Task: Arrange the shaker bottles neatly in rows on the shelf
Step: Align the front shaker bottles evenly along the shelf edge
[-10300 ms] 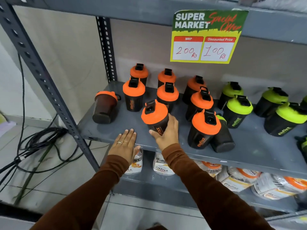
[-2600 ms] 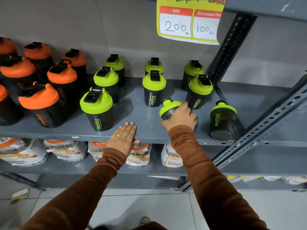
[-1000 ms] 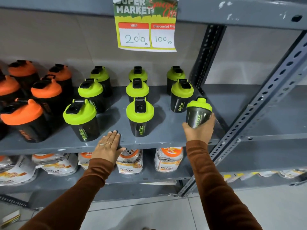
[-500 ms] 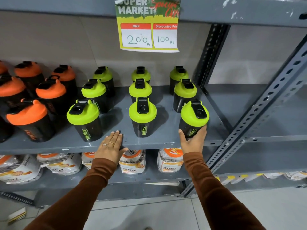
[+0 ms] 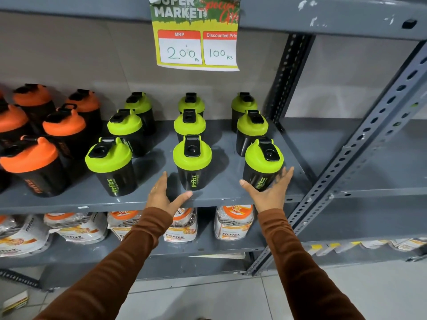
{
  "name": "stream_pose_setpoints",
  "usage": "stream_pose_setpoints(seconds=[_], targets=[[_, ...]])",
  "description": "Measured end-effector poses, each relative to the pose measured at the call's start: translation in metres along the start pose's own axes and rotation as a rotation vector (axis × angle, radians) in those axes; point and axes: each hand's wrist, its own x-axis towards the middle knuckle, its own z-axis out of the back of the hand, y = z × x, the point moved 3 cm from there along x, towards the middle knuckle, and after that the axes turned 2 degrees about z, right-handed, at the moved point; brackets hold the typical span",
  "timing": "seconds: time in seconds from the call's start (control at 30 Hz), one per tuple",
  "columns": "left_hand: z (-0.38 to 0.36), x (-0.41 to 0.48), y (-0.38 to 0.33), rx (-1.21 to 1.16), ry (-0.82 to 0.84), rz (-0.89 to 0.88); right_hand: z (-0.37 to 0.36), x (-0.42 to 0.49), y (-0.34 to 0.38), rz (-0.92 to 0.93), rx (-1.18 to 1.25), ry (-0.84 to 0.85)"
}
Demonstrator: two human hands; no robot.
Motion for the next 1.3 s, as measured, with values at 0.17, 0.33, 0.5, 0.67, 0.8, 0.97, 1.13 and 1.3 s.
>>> stream_pose_setpoints(seconds=[0.17, 0.33, 0.5, 0.67, 0.8, 0.97, 1.13, 1.3], targets=[[-0.02, 0.013, -0.021, -0.297, 0.048, 0.052, 0.005, 0.0, 0.001, -0.028, -0.118, 0.073], [-0.026, 0.021, -0.023, -0.274, -0.021, 0.104, 0.008, 0.007, 0.002, 0.0, -0.26, 0.085], [-0.023, 0.023, -0.019, -0.277, -0.036, 0.12, 0.007, 0.013, 0.002, -0.025, -0.309, 0.076], [-0.022, 0.021, -0.016, -0.296, -0.006, 0.129, 0.008, 0.015, -0.001, -0.041, -0.337, 0.088], [-0.021, 0.019, -0.018, -0.292, -0.01, 0.123, 0.01, 0.014, 0.001, -0.04, -0.348, 0.088], [-0.021, 0.018, -0.019, -0.293, -0.001, 0.125, 0.011, 0.012, 0.001, -0.057, -0.338, 0.09], [-0.019, 0.016, -0.021, -0.236, 0.031, 0.117, 0.01, 0.009, 0.001, -0.044, -0.321, 0.118], [-0.019, 0.016, -0.022, -0.167, 0.064, 0.114, 0.015, 0.01, 0.0, -0.031, -0.319, 0.155]])
